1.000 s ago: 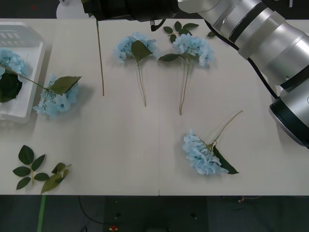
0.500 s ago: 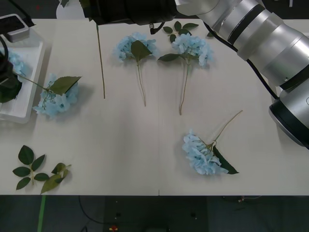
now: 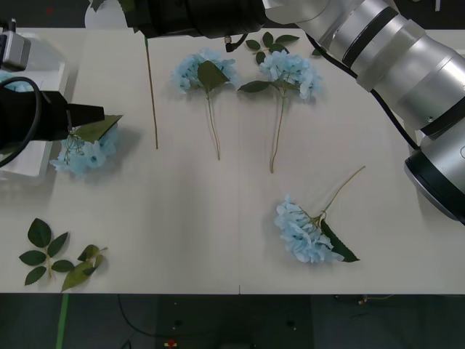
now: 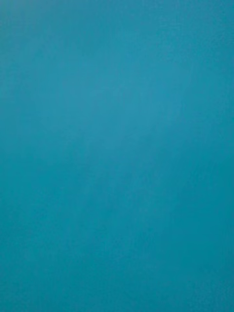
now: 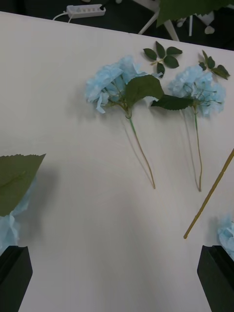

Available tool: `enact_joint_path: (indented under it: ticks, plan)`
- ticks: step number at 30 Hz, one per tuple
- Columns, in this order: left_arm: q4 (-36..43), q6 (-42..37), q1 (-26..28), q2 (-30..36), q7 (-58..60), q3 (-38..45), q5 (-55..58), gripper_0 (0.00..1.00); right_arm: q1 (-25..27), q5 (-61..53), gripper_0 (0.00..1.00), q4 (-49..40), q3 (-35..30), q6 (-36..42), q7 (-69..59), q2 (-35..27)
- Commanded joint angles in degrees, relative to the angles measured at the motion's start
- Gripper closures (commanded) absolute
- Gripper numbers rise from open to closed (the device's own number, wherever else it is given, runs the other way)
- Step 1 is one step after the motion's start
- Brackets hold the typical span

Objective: Place the red flowers into the right box and the blue flowers into the left box. If a person shows an open palm, hand one flower to the person first, then continue sorting.

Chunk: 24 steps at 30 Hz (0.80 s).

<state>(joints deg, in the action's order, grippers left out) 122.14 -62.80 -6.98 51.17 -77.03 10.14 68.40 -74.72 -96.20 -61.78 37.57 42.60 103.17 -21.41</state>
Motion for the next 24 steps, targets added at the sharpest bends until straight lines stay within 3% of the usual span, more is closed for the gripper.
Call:
enact_joint_path:
  ticks: [1,6,11,19,24]
  plan:
    - [2.4,9.01,7.86,-0.11,-1.28,0.68,6.14,0.0,-3.85,0.22,1.0,-0.71,0.4,-0.5,-2.88,1.46]
    - [2.48,15.16,12.78,-1.69,-9.98,1.03,10.62,0.0,-3.94,0.22,1.0,-0.71,0.4,-0.5,-3.15,1.46]
    - [2.4,18.24,13.4,-5.21,-11.56,1.03,12.55,0.0,-3.94,0.22,1.0,-0.71,0.4,-0.5,-3.5,1.46]
    - [-1.73,18.94,4.34,-9.69,-11.56,-4.42,9.91,0.0,-3.85,0.31,1.0,-0.71,0.4,-0.5,-3.94,1.46]
    - [-7.36,23.95,-3.65,-12.24,-11.3,-13.56,4.47,0.0,-3.85,0.4,1.0,-0.71,0.4,-0.5,-4.11,1.46]
